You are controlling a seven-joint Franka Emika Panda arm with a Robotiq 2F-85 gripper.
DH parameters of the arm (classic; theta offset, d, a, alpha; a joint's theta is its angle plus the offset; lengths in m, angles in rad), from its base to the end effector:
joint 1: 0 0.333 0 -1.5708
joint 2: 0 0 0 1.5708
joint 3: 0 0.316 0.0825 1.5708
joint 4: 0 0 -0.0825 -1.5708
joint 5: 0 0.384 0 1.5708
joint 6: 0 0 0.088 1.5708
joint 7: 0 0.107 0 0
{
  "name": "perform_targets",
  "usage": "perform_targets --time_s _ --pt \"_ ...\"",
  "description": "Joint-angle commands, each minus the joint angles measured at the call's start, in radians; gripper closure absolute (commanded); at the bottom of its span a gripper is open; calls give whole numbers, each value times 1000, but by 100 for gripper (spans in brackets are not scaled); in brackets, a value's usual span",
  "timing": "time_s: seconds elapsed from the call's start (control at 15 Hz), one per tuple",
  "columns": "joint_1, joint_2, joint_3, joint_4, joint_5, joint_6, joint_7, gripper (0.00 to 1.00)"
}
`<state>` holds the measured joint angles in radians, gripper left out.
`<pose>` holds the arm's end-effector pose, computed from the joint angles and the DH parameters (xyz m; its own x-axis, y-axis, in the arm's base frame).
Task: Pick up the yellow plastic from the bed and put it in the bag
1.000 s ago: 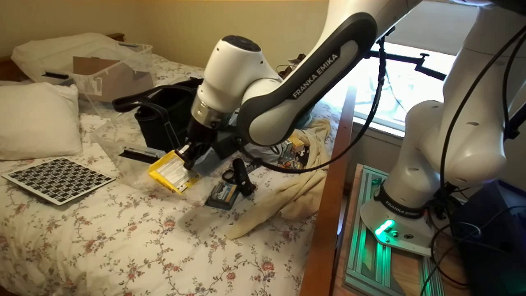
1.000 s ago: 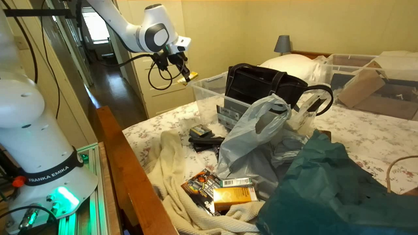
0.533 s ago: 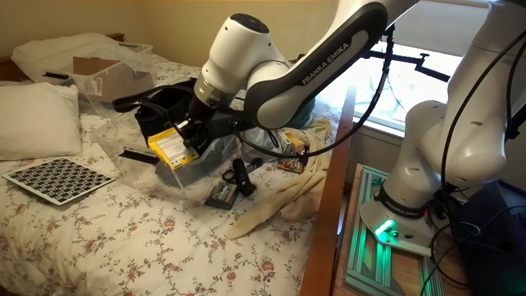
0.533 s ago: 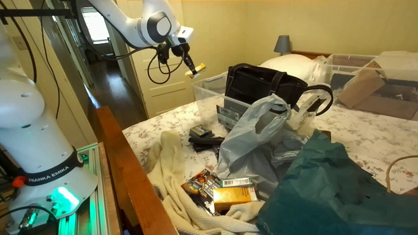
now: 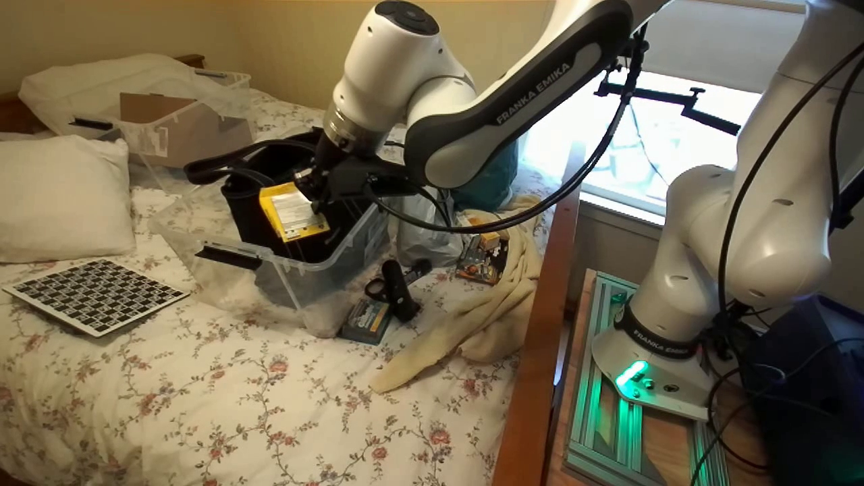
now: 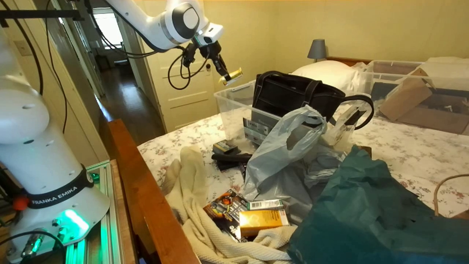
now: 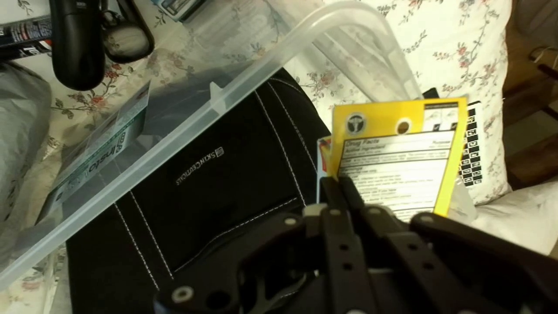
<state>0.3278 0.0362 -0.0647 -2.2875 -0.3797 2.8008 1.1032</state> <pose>0.5318 0.1615 0.3864 0.7595 -0.4899 0.4279 -0.4256 -0.8718 -0.2426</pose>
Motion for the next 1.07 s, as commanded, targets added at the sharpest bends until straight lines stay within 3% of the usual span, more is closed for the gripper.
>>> perform_targets --time_s 0.0,0.4,1.0 --pt "0 0 0 0 0 -1 1 97" --pt "-28 5 -35 47 -16 -15 -16 99" --pt "-52 113 -90 297 -60 -85 -40 99"
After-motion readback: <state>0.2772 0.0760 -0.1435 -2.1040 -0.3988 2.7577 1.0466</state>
